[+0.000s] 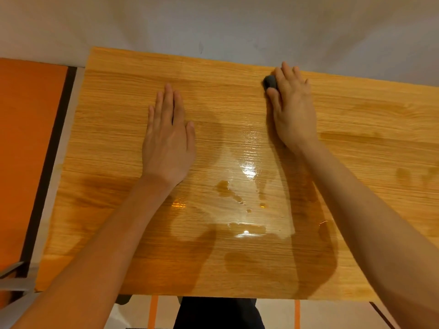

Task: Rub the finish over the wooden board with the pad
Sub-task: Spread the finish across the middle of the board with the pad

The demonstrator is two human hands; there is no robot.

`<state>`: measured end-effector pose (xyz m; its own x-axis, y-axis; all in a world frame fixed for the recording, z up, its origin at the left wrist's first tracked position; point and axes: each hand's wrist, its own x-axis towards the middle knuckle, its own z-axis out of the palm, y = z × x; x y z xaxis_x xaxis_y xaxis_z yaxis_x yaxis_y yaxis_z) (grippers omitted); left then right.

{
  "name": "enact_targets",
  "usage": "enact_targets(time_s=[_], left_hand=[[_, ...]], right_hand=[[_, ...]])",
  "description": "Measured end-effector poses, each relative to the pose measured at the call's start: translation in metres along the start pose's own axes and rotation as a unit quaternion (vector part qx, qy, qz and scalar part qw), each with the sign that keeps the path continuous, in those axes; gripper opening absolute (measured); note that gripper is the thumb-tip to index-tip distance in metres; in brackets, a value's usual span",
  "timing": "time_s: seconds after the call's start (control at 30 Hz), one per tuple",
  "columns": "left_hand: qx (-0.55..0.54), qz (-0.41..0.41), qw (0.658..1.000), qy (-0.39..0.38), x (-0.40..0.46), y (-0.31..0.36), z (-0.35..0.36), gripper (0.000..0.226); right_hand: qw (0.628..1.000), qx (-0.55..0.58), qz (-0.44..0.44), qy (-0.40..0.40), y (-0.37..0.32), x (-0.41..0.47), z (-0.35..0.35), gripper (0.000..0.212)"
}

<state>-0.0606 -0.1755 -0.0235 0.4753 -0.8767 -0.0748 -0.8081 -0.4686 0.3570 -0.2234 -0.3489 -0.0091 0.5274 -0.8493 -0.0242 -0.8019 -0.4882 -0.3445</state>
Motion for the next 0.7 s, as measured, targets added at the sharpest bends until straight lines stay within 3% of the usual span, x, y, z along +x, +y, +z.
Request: enact_targets(time_s=[0.2, 0.3, 0.43, 0.5, 0.7], left_hand=[[0.006, -0.005, 1.000, 0.004, 0.000, 0.000, 0.001, 0.059], [-0.020, -0.001, 1.000, -0.003, 0.001, 0.001, -0.001, 0.059], [-0.041, 0.031, 0.999, 0.018, -0.025, -0.011, -0.011, 0.056], [-0.054, 0.018, 0.998, 0.032, -0.060, -0.024, -0.015, 0.055], [-0.056, -0.035, 0.997, 0.047, -0.104, -0.046, -0.012, 0.056]], right_hand=[[0.999, 0.007, -0.036, 0.006, -0.011, -0.137, 0.004, 0.047], [0.997, -0.007, -0.075, -0.018, 0.003, -0.133, -0.002, 0.047], [0.998, 0.005, 0.052, 0.039, -0.001, -0.085, 0.000, 0.046], [0.996, 0.011, 0.065, 0.053, -0.026, -0.084, 0.013, 0.047], [0.994, -0.006, -0.109, -0.032, -0.094, -0.091, 0.040, 0.048]])
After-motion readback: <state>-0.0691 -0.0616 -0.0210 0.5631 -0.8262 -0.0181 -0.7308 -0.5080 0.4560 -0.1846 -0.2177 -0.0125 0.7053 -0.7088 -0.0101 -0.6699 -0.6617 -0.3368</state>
